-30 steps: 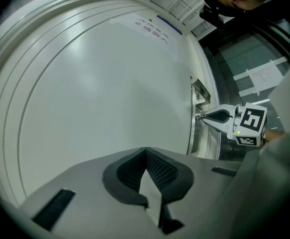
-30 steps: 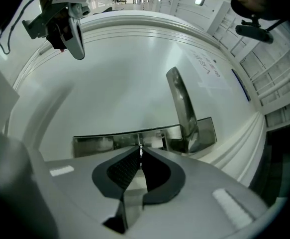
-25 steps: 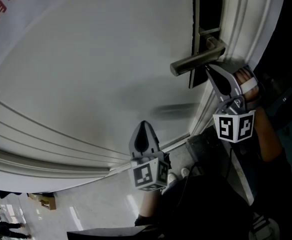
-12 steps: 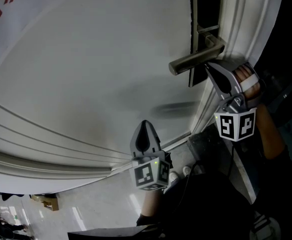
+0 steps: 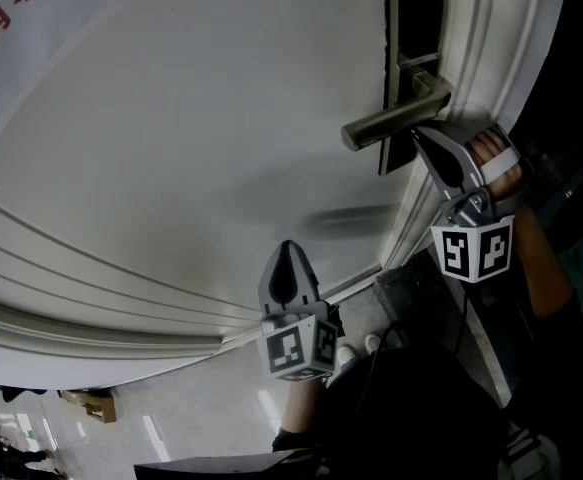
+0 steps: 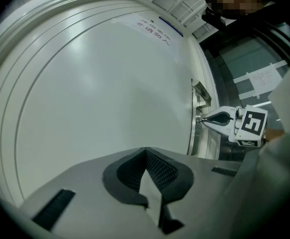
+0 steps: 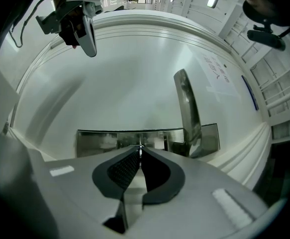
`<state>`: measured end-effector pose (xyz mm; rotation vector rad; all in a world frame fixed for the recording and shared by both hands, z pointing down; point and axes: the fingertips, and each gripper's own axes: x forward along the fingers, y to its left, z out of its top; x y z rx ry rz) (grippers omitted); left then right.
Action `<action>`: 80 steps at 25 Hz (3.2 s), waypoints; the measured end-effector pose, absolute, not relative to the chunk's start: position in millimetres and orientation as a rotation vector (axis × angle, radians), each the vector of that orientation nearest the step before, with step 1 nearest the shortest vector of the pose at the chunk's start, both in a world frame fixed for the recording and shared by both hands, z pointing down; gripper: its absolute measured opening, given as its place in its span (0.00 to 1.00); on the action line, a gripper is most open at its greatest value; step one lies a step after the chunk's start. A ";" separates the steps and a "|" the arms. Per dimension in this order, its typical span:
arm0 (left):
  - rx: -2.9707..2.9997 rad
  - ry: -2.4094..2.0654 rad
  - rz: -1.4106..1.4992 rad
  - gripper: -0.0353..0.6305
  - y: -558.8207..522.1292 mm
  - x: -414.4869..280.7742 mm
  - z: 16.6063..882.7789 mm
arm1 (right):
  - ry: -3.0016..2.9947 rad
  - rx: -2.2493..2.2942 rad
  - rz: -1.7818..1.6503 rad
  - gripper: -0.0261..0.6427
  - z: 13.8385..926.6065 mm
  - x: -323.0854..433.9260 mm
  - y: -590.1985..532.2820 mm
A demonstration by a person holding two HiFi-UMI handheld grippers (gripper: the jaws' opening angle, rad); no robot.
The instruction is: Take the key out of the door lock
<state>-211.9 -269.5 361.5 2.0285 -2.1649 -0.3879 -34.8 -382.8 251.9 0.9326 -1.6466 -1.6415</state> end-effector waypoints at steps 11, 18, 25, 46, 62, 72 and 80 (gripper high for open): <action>2.022 -2.173 -0.378 0.05 -268.0 -215.9 363.1 | -1.597 0.906 -1.667 0.06 252.4 -35.2 -382.9; 2.012 -2.175 -0.387 0.05 -266.9 -217.3 362.9 | -1.628 0.911 -1.647 0.06 251.8 -34.4 -382.4; 2.007 -2.178 -0.387 0.05 -266.3 -219.0 363.1 | -1.578 0.888 -1.688 0.06 252.4 -34.7 -381.3; 2.005 -2.165 -0.380 0.05 -268.3 -218.0 367.3 | -1.518 0.831 -1.730 0.06 254.3 -34.1 -381.6; 2.009 -2.168 -0.374 0.05 -269.4 -221.6 367.7 | -1.548 0.852 -1.682 0.06 253.5 -34.5 -382.4; 2.072 -2.119 -0.386 0.05 -275.4 -203.3 361.1 | -1.576 0.860 -1.651 0.06 254.9 -28.3 -372.6; 2.085 -2.111 -0.372 0.05 -273.7 -197.0 364.1 | -1.577 0.866 -1.657 0.06 256.4 -28.4 -374.1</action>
